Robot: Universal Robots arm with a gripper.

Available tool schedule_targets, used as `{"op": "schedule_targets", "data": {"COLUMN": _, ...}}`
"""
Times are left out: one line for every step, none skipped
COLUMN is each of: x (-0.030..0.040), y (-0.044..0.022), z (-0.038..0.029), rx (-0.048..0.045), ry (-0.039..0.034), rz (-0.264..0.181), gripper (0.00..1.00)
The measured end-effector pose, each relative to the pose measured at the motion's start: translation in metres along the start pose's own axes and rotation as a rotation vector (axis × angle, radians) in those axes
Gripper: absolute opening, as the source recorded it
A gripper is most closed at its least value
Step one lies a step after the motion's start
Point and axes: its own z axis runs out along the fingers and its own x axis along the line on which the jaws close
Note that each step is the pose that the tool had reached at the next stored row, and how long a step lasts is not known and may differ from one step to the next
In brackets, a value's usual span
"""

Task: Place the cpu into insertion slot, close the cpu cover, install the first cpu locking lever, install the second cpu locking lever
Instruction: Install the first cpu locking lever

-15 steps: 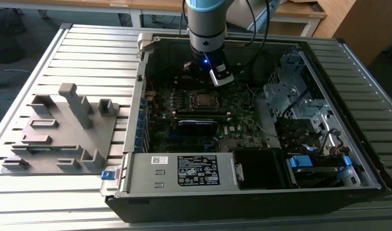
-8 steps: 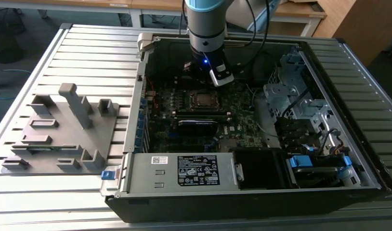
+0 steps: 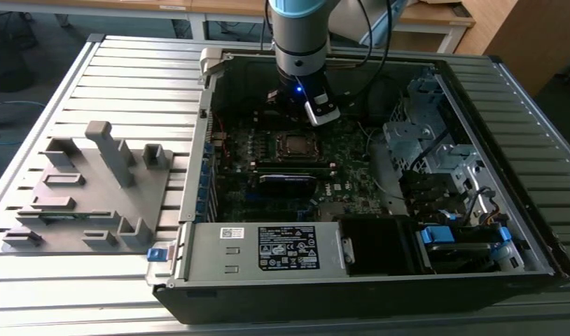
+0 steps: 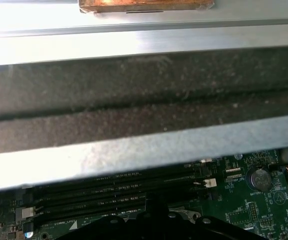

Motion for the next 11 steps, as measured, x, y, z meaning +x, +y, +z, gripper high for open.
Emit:
{"op": "schedule_targets", "data": {"x": 0.0000, "y": 0.0000, "z": 0.0000, "rx": -0.0002, "ry": 0.0001, "rz": 0.000, "gripper": 0.10}}
{"op": "schedule_targets", "data": {"x": 0.0000, "y": 0.0000, "z": 0.0000, "rx": -0.0002, "ry": 0.0000, "rz": 0.000, "gripper": 0.10}}
{"op": "schedule_targets", "data": {"x": 0.0000, "y": 0.0000, "z": 0.0000, "rx": -0.0004, "ry": 0.0001, "rz": 0.000, "gripper": 0.10}}
{"op": "schedule_targets", "data": {"x": 0.0000, "y": -0.0001, "z": -0.0001, "rx": -0.0016, "ry": 0.0003, "rz": 0.000, "gripper": 0.10}}
{"op": "schedule_targets", "data": {"x": 0.0000, "y": -0.0001, "z": -0.0001, "rx": -0.0032, "ry": 0.0005, "rz": 0.000, "gripper": 0.10}}
{"op": "schedule_targets", "data": {"x": 0.0000, "y": -0.0001, "z": 0.0000, "rx": -0.0046, "ry": 0.0005, "rz": 0.001, "gripper": 0.10}}
{"op": "schedule_targets", "data": {"x": 0.0000, "y": -0.0001, "z": 0.0000, "rx": -0.0051, "ry": 0.0006, "rz": 0.001, "gripper": 0.10}}
{"op": "schedule_targets", "data": {"x": 0.0000, "y": 0.0000, "z": 0.0000, "rx": -0.0053, "ry": 0.0007, "rz": 0.001, "gripper": 0.10}}
{"op": "schedule_targets", "data": {"x": 0.0000, "y": 0.0000, "z": 0.0000, "rx": -0.0053, "ry": 0.0007, "rz": 0.001, "gripper": 0.10}}
{"op": "schedule_targets", "data": {"x": 0.0000, "y": -0.0001, "z": 0.0000, "rx": -0.0052, "ry": 0.0008, "rz": 0.001, "gripper": 0.10}}
{"op": "schedule_targets", "data": {"x": 0.0000, "y": -0.0001, "z": 0.0000, "rx": -0.0052, "ry": 0.0008, "rz": 0.001, "gripper": 0.10}}
